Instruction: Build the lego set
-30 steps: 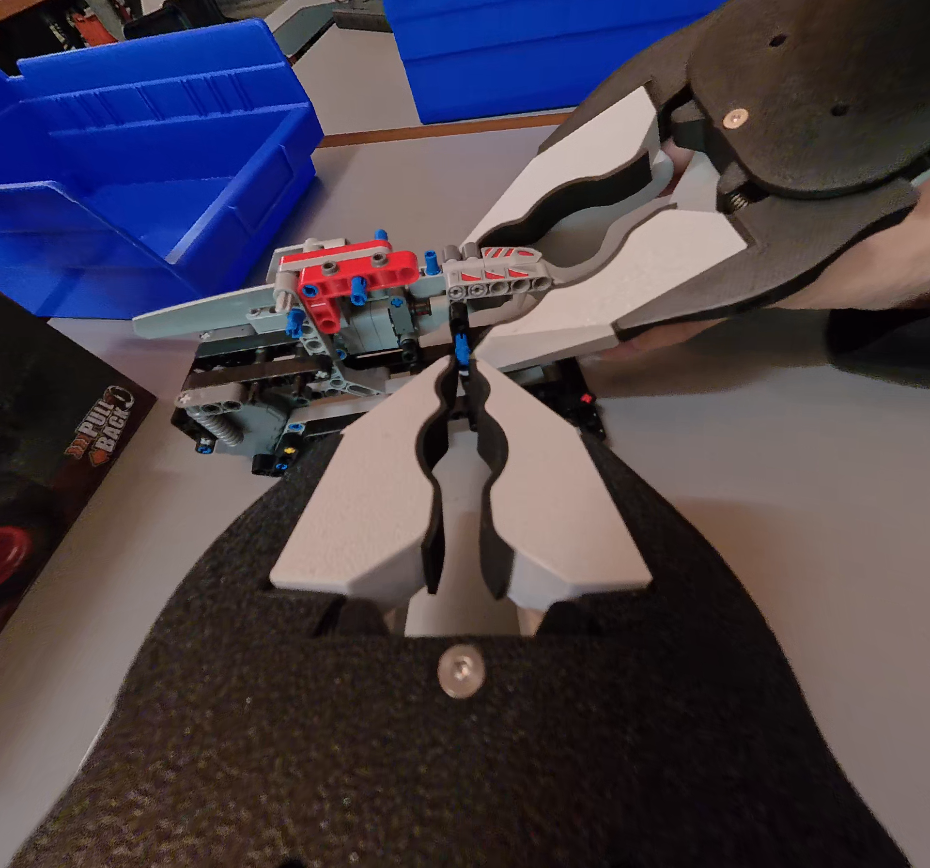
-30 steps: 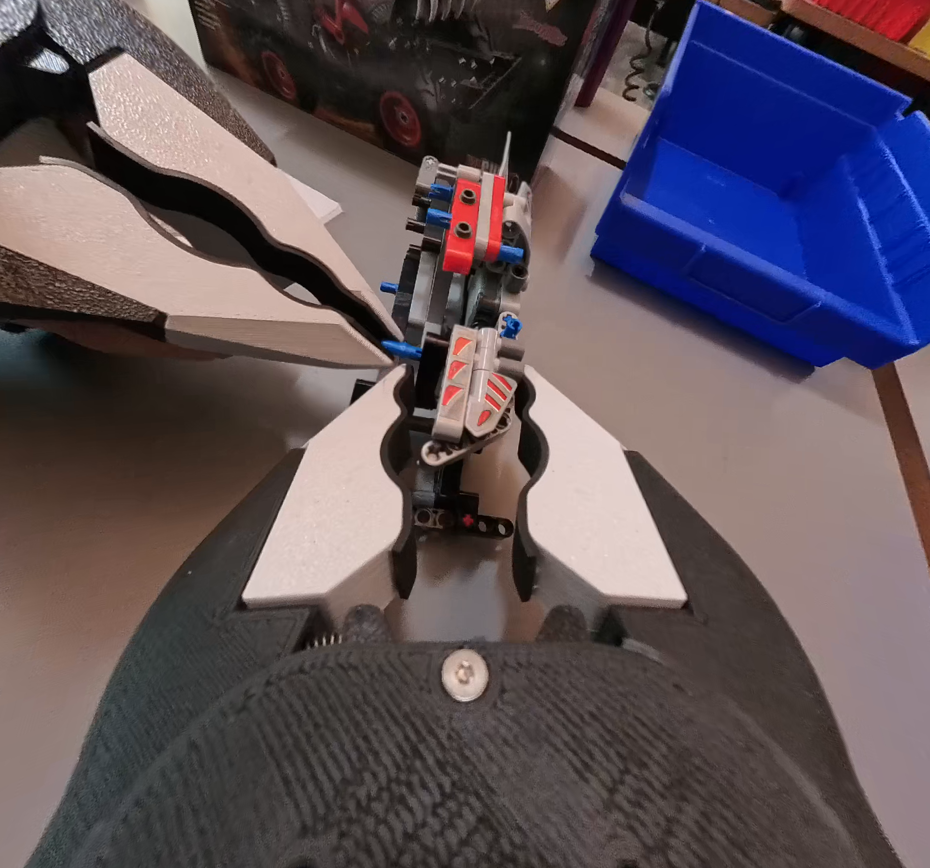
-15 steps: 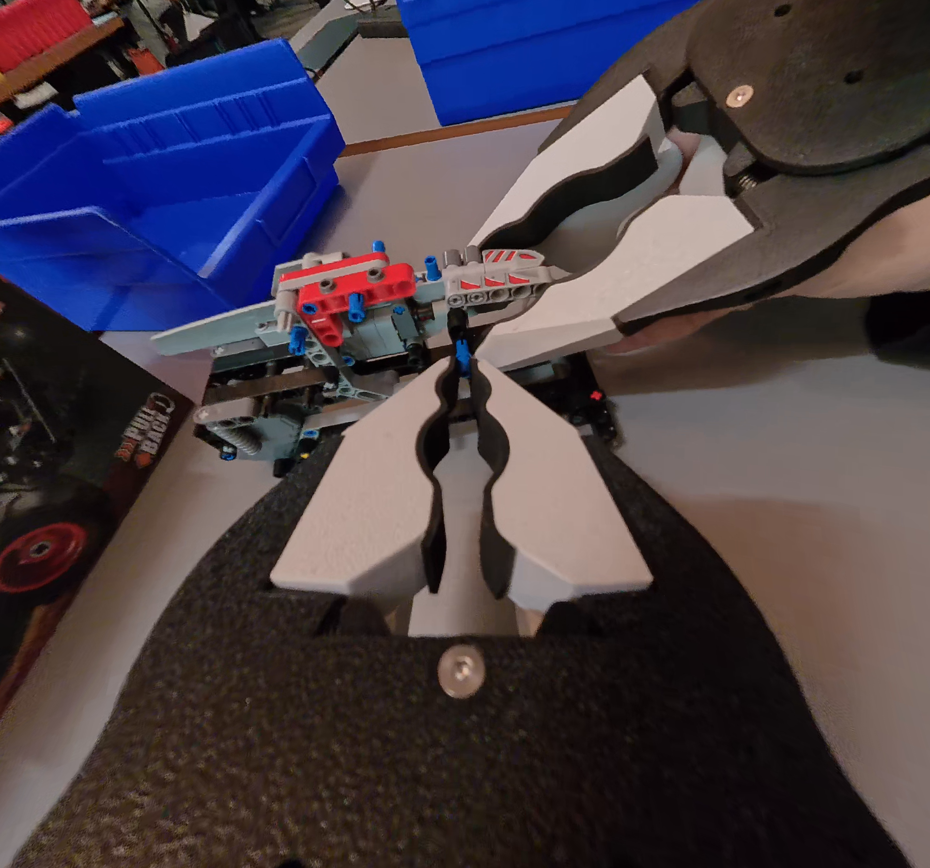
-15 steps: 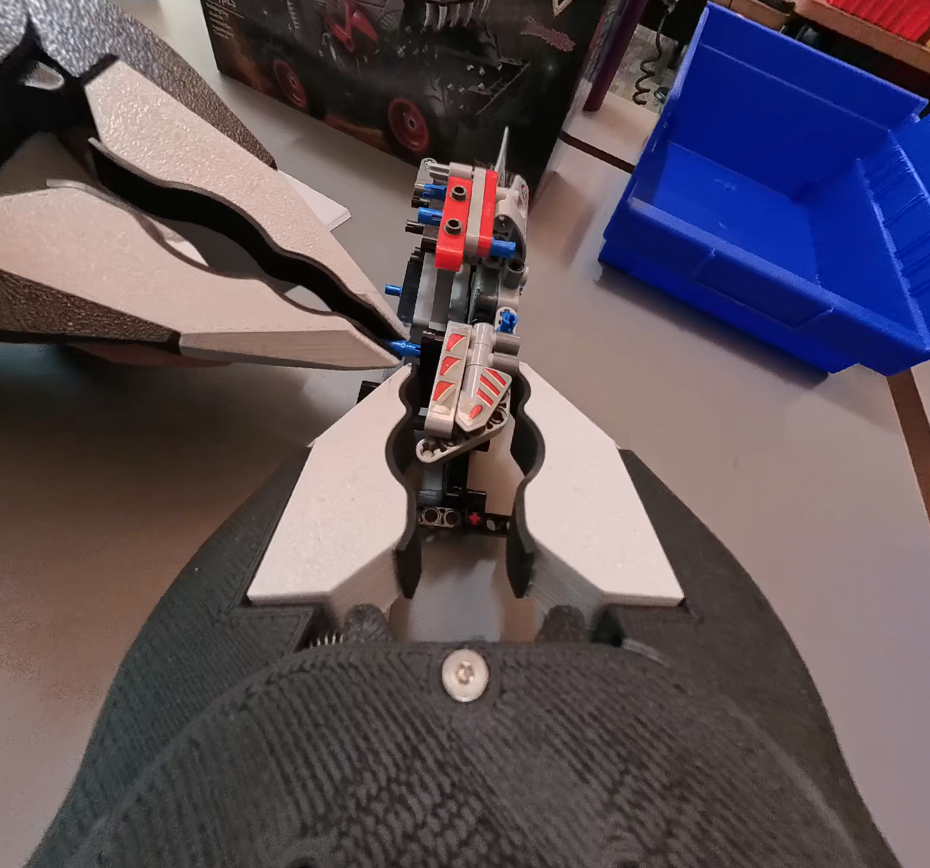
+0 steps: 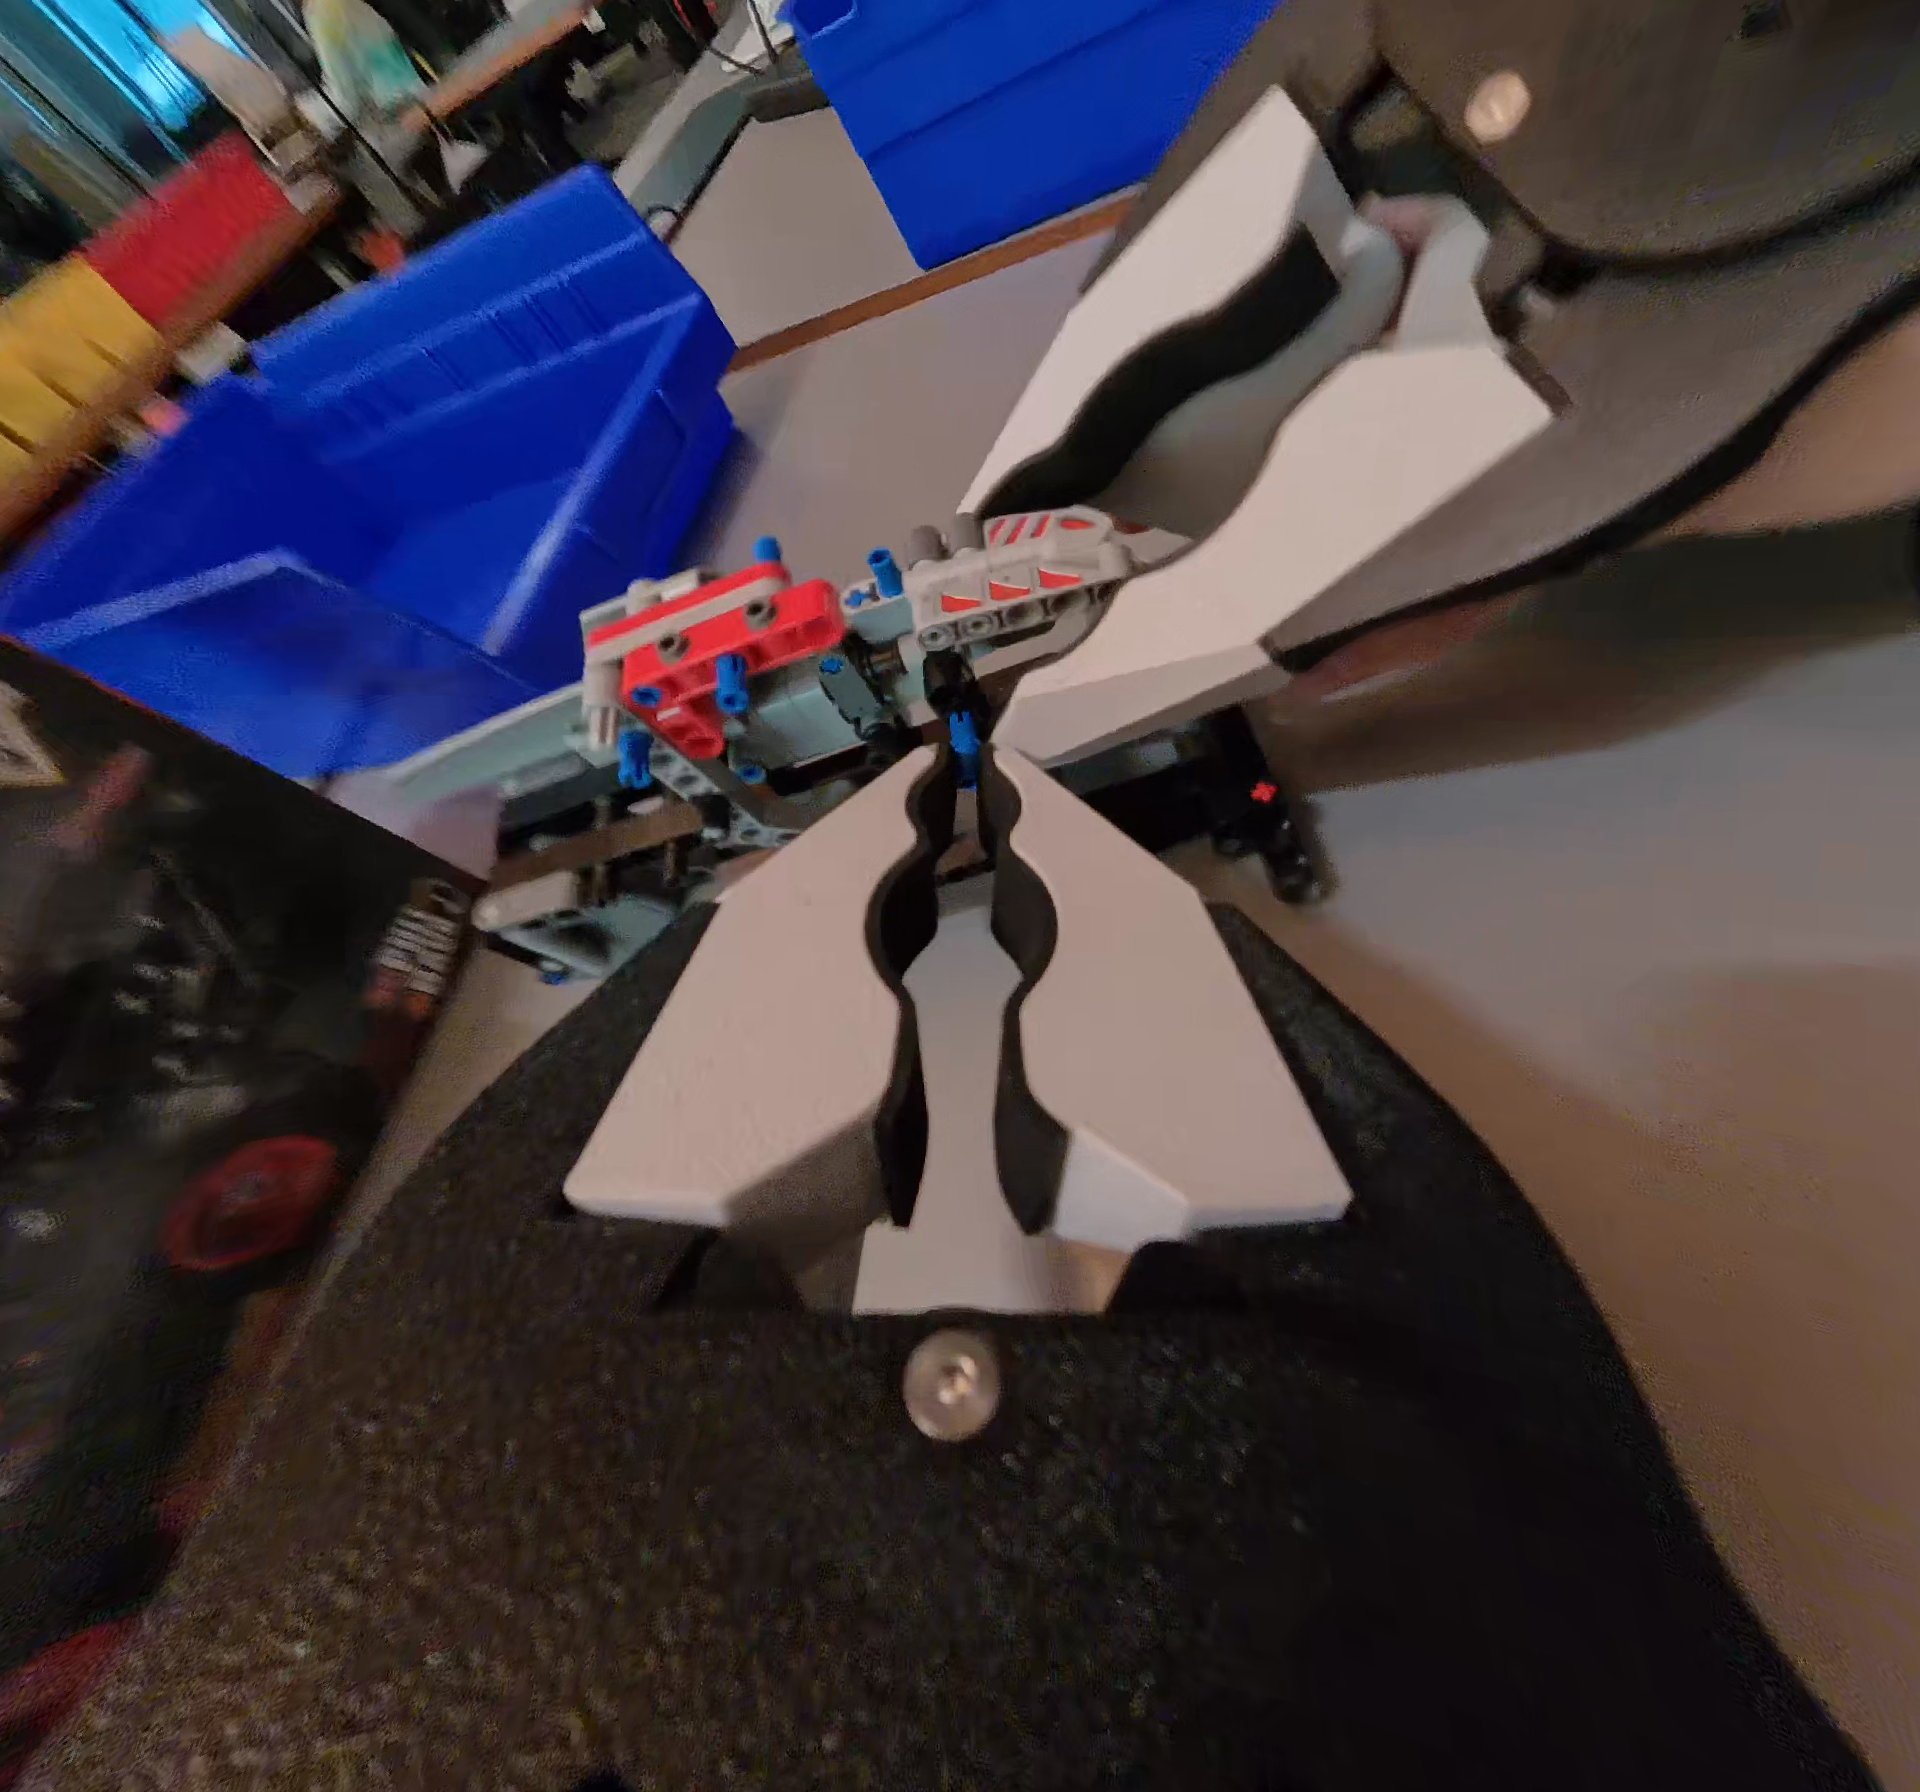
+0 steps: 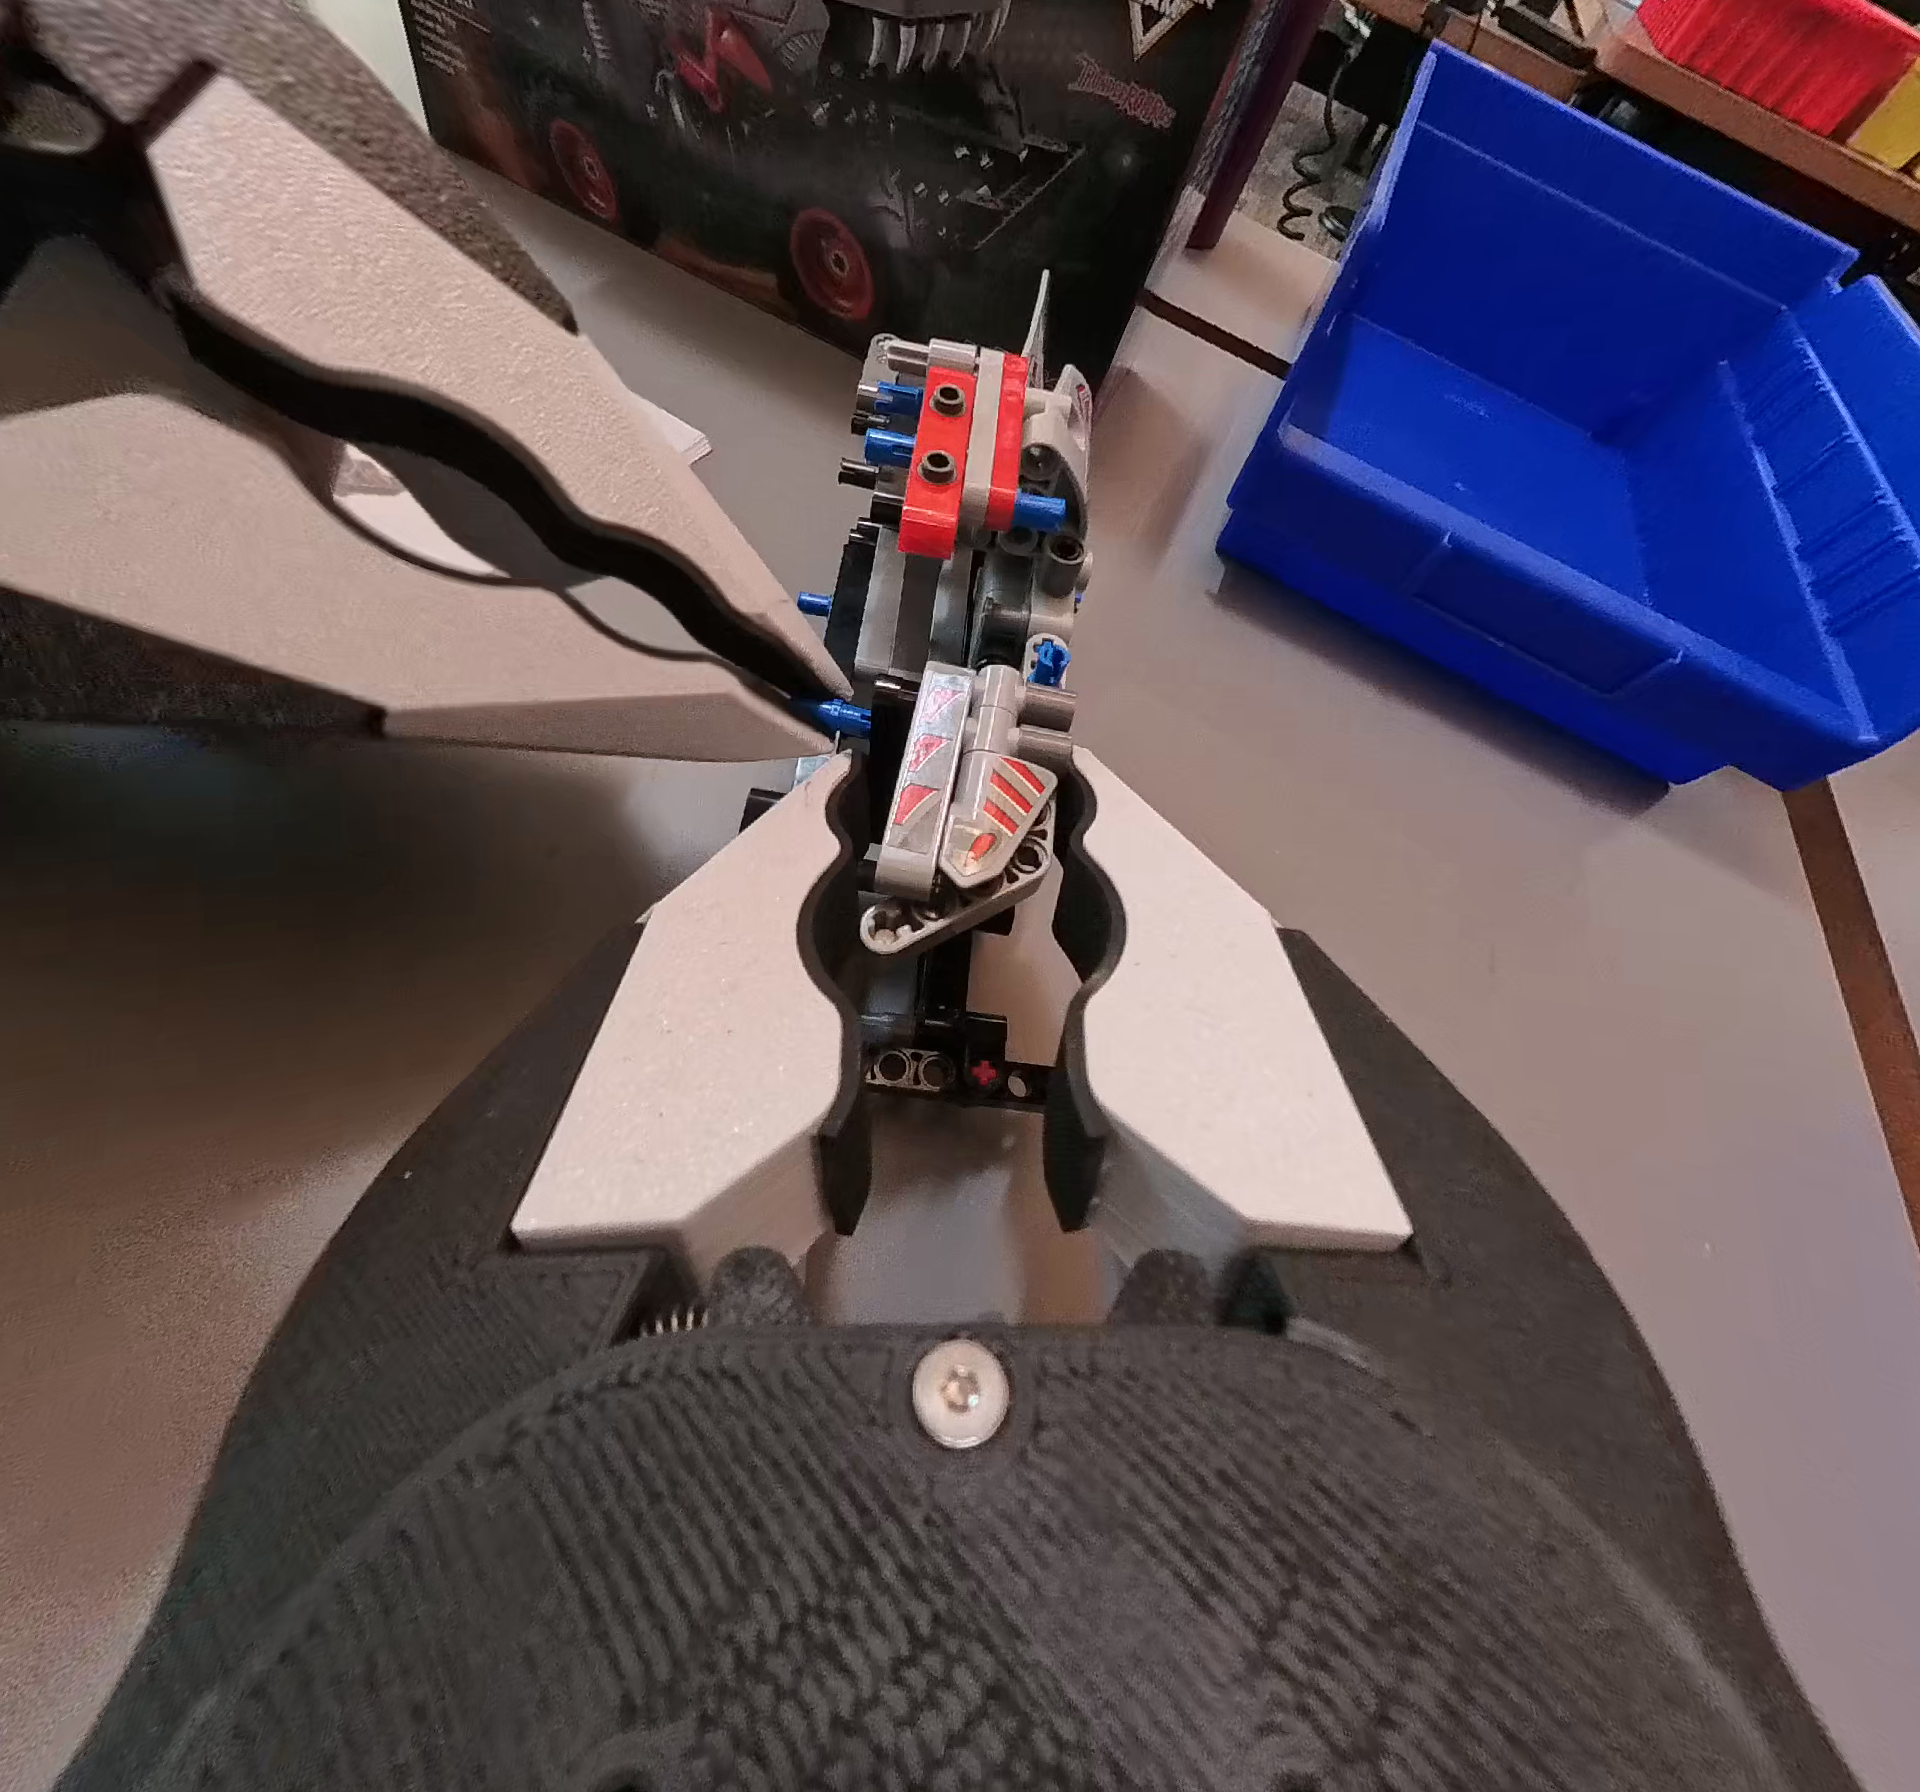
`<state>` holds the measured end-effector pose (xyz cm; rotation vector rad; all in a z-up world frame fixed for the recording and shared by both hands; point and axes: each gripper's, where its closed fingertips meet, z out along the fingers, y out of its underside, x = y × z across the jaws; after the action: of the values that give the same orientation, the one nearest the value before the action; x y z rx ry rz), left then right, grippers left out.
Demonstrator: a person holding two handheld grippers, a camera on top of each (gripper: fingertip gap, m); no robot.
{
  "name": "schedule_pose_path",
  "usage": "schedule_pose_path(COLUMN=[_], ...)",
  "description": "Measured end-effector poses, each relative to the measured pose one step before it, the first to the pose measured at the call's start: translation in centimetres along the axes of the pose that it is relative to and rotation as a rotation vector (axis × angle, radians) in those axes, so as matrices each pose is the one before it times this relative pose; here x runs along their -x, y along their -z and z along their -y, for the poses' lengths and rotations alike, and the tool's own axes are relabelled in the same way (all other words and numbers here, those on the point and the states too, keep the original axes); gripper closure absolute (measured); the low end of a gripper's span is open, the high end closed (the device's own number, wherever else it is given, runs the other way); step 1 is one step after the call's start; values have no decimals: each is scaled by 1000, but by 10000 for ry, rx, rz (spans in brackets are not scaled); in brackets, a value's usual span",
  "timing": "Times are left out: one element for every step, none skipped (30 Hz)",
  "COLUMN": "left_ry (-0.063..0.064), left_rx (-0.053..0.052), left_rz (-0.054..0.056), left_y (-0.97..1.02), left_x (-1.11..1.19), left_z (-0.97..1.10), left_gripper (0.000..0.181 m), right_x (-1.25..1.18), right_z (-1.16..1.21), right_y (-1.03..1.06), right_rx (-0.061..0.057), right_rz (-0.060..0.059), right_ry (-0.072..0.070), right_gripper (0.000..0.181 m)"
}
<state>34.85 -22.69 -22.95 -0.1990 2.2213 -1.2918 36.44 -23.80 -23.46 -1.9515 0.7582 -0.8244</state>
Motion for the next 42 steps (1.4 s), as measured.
schedule_pose_path(left_ry=[914,861,575,332,143,-105,-574,-851,-674,-630,-611,-567,-495,-274,54,545,856,796,347,-76,-234,-254,-157,-10,-49,-135,-128,-137,-129,-129,-145,-118,-122,-147,-56,120,204,176,154,157,114,175], left_rx=[-113,-103,1,24,20,-3,-12,28,68,48,51,83,85,48,-16,-101,-135,-59,-18,-34,-54,-70,-86,-58,-13,44,51,26,28,-1,-5,0,13,23,48,58,39,26,25,19,20,25], left_rz=[-370,-378,-300,-163,-50,78,260,362,265,185,168,149,96,25,-56,-190,-310,-320,-174,-77,-60,-67,1,75,124,111,74,139,155,123,104,114,136,154,139,70,26,-22,-55,-59,-63,-75], left_y=[-38,-19,-8,-44,-46,-36,-20,-5,-2,-11,-15,2,3,5,-26,-31,-44,-33,-31,-48,-11,64,69,59,84,96,65,33,4,-13,-11,9,19,13,-2,9,1,-5,13,6,-1,-8], left_x=[-23,-2,3,-3,20,21,25,27,5,15,22,0,0,6,-2,-8,-20,-2,-32,-142,-120,-68,-21,14,50,-27,-125,-50,-9,-13,-4,10,28,22,34,19,28,21,28,15,0,4], left_z=[11,-8,-2,-3,0,15,12,15,33,28,9,16,-2,17,12,7,-10,-24,-10,-14,-3,-24,-38,-99,-96,-60,-55,-20,22,34,41,32,4,-6,-10,5,-16,-34,-35,-30,-15,-25], left_gripper=[181,181,181,181,181,181,181,181,181,181,181,181,181,181,181,181,181,181,181,180,179,179,178,177,176,176,177,178,179,180,181,181,181,181,181,181,181,181,181,181,181,181], right_x=[-17,-11,-2,-33,-39,-27,-6,-17,-3,-15,-9,-6,-4,7,-20,-25,-41,-63,-26,-42,10,56,44,2,4,10,11,-2,7,10,8,17,15,-1,-10,-14,-6,-18,6,-6,1,-17], right_z=[-17,-16,4,-22,-22,-23,-17,5,12,-15,-8,-3,-10,1,-34,-17,-6,-18,-39,-104,-43,2,-9,-10,-30,-27,-25,-6,2,-6,-16,0,2,-3,4,10,19,16,26,26,7,18], right_y=[-10,-16,-9,-14,-14,-15,-16,2,19,-17,-3,11,-2,8,-7,5,-7,-26,-10,20,46,33,-12,6,25,21,-1,-4,-10,5,1,6,-1,-16,-14,-15,-37,-47,-30,-41,-30,-17], right_rx=[13,9,-2,18,21,14,12,-5,-8,8,10,-5,6,-3,17,2,-7,19,16,33,3,-17,8,2,8,9,12,2,4,4,3,1,0,2,6,8,12,7,3,7,6,0], right_rz=[-4,-21,1,-12,-4,5,-5,-30,-5,29,9,-8,-13,20,1,10,-13,-5,130,129,58,57,45,36,60,51,34,12,5,28,54,26,-18,-33,-48,-30,-31,-51,-39,-25,-35,-34], right_ry=[-19,15,-4,-21,-39,-27,-3,26,-3,-50,-20,32,13,-16,-13,-5,5,-34,-152,-86,2,35,-9,-34,-22,-38,-27,-13,1,-31,-65,-25,34,31,23,-39,-48,5,9,-36,-2,21], right_gripper=[148,148,148,148,148,148,148,149,149,149,149,149,149,148,148,148,149,148,148,148,148,148,148,148,147,147,147,147,147,147,147,147,147,147,147,147,147,147,147,147,147,148])
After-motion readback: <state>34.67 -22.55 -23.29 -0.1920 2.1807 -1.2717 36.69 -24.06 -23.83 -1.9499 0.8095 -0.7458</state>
